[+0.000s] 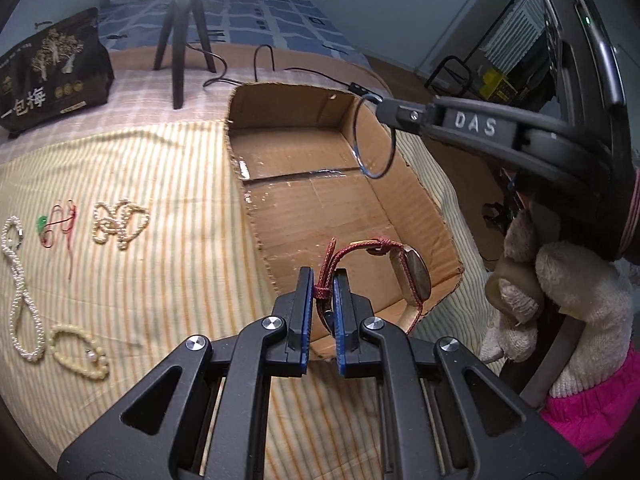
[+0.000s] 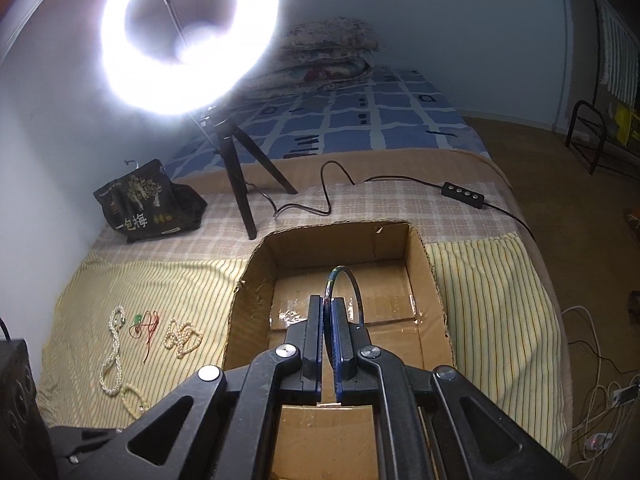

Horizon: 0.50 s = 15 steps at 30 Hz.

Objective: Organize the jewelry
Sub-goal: 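Carry the watch and bangle into the cardboard box with both tools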

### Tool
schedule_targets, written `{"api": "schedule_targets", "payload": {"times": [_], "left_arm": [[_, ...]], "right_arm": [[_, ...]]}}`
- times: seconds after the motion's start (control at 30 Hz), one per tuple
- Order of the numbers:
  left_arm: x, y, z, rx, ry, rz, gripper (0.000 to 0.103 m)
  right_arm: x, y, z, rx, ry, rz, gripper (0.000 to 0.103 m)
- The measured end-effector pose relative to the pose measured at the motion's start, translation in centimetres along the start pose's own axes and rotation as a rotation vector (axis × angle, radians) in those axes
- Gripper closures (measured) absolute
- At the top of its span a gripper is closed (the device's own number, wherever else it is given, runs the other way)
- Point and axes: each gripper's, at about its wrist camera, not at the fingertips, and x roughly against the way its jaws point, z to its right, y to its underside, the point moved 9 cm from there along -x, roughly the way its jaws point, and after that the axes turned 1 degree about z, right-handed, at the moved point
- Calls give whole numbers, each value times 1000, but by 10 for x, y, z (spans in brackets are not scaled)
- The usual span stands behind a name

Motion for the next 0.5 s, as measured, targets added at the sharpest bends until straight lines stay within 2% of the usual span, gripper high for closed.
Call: {"api": "schedule_targets", "payload": {"times": [0.27,0.3,0.33,0.4,0.43,0.47,0.5], "left_arm": [[-10,0,7,-22,7,-5,94],[-11,0,8,-25,9,-4,93],[-11,0,9,-26,11,-3,90],[-12,0,8,-30,10,0,84],[-11,1,9,-33,7,2,75],[-10,0,8,-37,1,6,61],[-8,0,7,-40,-6,15,54]], "right_arm": [[-3,-1,9,-23,1,4,100],[-2,-1,10,-27,2,7,92],[-1,-1,11,-32,3,9,75],[1,-3,13,-42,14,23,65],[2,-3,15,-46,24,23,57],[2,-3,15,-47,29,22,50],[3,-4,16,-49,41,24,33]]}}
